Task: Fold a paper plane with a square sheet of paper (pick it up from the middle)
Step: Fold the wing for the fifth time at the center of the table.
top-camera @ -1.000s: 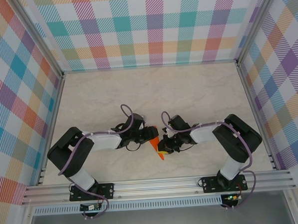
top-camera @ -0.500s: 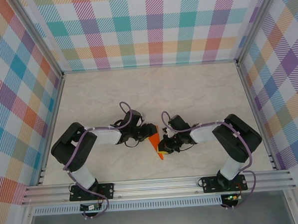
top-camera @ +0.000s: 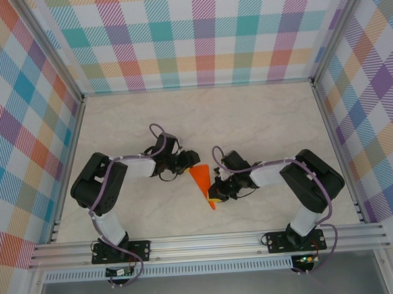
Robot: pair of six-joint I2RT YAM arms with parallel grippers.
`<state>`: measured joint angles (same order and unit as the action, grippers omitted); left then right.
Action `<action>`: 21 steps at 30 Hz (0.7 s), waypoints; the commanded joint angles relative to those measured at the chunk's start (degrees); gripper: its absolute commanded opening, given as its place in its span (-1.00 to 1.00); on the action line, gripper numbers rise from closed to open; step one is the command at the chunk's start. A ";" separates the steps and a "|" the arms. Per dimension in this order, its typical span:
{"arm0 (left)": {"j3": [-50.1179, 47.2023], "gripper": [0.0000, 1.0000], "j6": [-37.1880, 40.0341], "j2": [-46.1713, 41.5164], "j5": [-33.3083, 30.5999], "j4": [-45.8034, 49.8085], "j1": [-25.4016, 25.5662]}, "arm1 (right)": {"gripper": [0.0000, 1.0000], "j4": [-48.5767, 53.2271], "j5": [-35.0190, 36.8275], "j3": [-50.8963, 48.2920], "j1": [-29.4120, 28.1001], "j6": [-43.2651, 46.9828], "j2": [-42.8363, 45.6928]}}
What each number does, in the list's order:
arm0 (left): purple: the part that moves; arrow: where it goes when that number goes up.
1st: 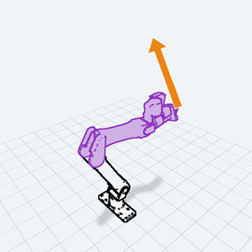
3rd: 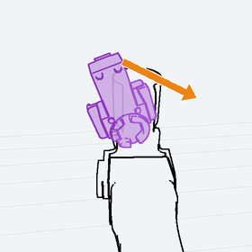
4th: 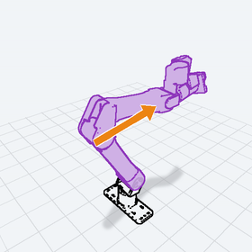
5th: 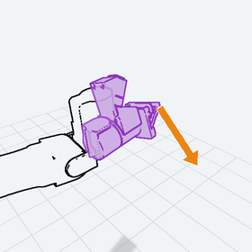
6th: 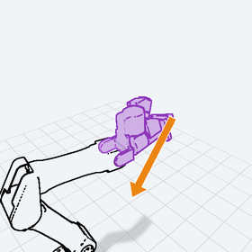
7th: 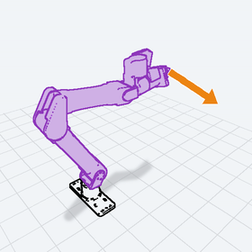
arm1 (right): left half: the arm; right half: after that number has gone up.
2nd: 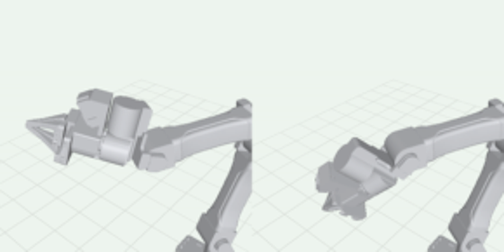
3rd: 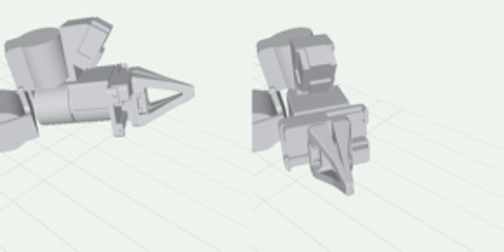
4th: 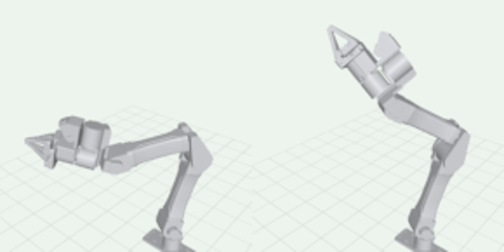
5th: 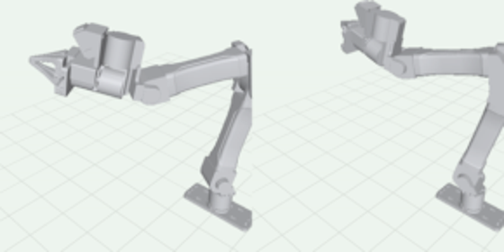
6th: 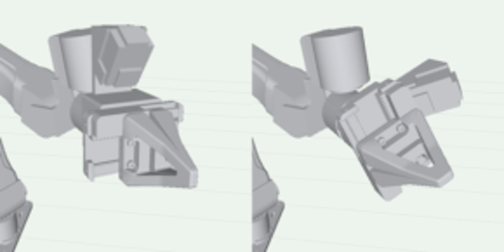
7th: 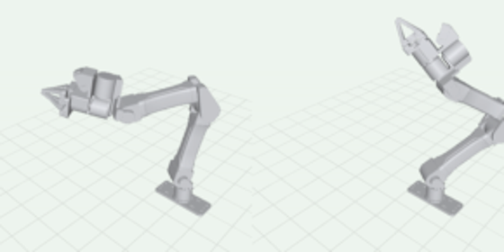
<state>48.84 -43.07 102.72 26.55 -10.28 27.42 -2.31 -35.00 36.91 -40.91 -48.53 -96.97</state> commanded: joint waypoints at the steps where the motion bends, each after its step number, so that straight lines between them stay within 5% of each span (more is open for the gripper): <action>1: 1.82 0.06 3.53 0.98 -1.83 3.07 -3.34 | -0.87 6.44 6.05 -1.93 -1.06 1.35 -4.72; 10: 0.97 0.05 2.11 -10.87 -0.79 7.22 -4.60 | -0.85 6.82 6.09 0.52 -1.11 1.01 -4.85; 15: -3.94 -0.05 -0.49 -16.35 0.41 5.68 -0.59 | -0.84 7.16 6.69 1.18 -1.14 0.59 -5.01; 21: -6.21 -0.10 -2.29 -12.99 1.57 0.67 5.97 | -0.83 6.83 7.10 0.98 -1.11 0.02 -4.13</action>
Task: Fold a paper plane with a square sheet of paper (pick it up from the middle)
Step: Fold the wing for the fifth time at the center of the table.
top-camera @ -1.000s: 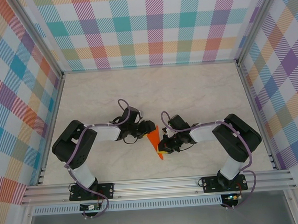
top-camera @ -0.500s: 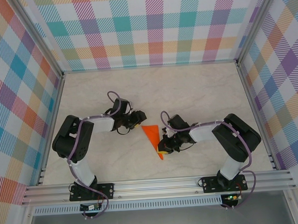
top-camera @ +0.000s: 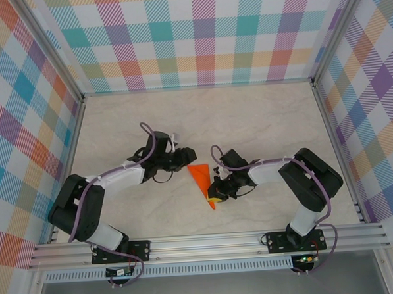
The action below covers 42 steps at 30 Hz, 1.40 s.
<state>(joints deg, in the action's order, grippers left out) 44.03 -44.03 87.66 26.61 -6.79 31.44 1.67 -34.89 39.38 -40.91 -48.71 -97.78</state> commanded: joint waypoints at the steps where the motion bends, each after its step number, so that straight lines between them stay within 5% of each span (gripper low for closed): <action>1: -1.36 -0.10 -1.65 3.08 1.51 -3.50 2.63 | -0.82 2.68 7.01 -1.62 -1.10 0.11 -2.93; 17: -0.76 -0.22 -4.63 14.69 -3.96 -1.79 4.58 | -0.74 -7.55 5.89 -1.76 -1.58 -4.81 5.05; 25: -1.20 -0.22 -5.37 14.57 -3.98 -1.63 4.59 | -0.73 -10.25 6.01 3.43 -2.07 -6.27 -1.78; 31: -0.57 -0.23 -6.34 14.97 -4.26 -0.87 4.52 | -0.72 -11.21 5.58 0.20 -2.57 -6.85 -4.13; 42: -0.47 -0.25 -8.36 16.31 -5.36 -0.84 4.59 | -0.67 -6.68 2.74 -9.60 -5.81 -3.01 6.68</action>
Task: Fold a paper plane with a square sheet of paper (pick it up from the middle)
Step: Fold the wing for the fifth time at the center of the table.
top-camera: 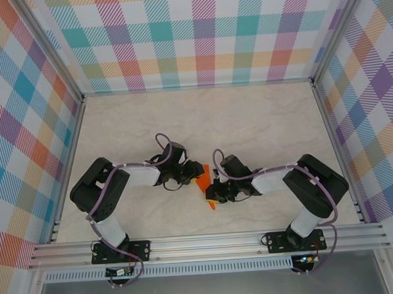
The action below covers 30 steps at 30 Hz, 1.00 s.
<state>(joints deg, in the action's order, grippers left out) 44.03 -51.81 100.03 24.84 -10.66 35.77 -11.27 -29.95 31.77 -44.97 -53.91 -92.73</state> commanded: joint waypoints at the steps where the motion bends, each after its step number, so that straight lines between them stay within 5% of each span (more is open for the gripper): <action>1: -0.44 -0.25 -0.57 4.03 -3.58 3.10 0.22 | -0.67 7.39 -1.99 -2.27 -2.46 2.64 2.53; 13: -0.14 -0.21 -0.08 2.76 -2.40 2.90 0.22 | -0.65 16.99 5.40 -7.16 -3.70 2.24 14.70; 20: 3.26 -0.03 3.28 -3.79 -3.81 11.01 0.71 | -0.19 32.64 24.11 -4.26 -2.89 1.45 29.22; 22: 5.19 0.17 4.73 -6.60 -5.85 16.13 0.82 | -0.03 35.83 29.09 -3.57 -2.63 1.04 31.36; 30: 11.77 0.55 5.15 -12.97 -18.31 38.37 2.99 | 0.50 34.00 36.30 -5.03 -2.18 -3.10 33.62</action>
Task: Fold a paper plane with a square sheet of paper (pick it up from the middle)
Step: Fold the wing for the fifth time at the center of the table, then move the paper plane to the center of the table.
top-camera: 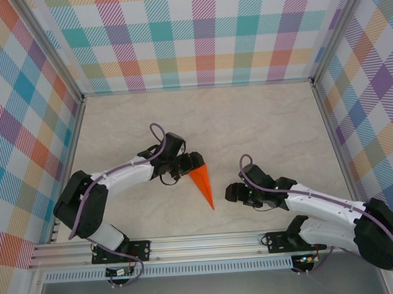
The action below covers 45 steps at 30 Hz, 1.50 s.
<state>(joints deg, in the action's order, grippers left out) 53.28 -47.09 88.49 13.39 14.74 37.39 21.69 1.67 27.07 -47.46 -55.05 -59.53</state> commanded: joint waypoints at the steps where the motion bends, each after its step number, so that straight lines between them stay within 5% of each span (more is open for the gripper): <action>1: 3.51 0.56 0.11 -1.17 -8.12 15.58 1.89 | 0.53 0.37 4.88 -0.44 0.31 -2.23 0.23; 13: 13.58 0.52 -2.27 11.08 -10.25 22.98 6.66 | 0.56 -11.35 -3.73 2.86 2.26 1.15 -7.40; 24: 6.77 -0.36 -4.28 5.56 -12.44 21.69 6.01 | 0.36 -21.10 -15.01 8.25 2.29 4.19 -19.44; 34: 2.48 -0.37 -5.12 2.97 -11.53 19.07 5.32 | 0.29 -20.81 -20.31 15.88 2.19 8.78 -29.84; 45: 2.38 -0.37 -4.89 2.75 -11.55 18.75 5.22 | 0.20 -22.52 -24.07 16.32 1.63 11.83 -31.31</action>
<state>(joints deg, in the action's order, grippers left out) 55.66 -51.64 92.82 2.02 33.91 43.20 0.84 -19.70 42.06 -45.39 -45.65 -90.96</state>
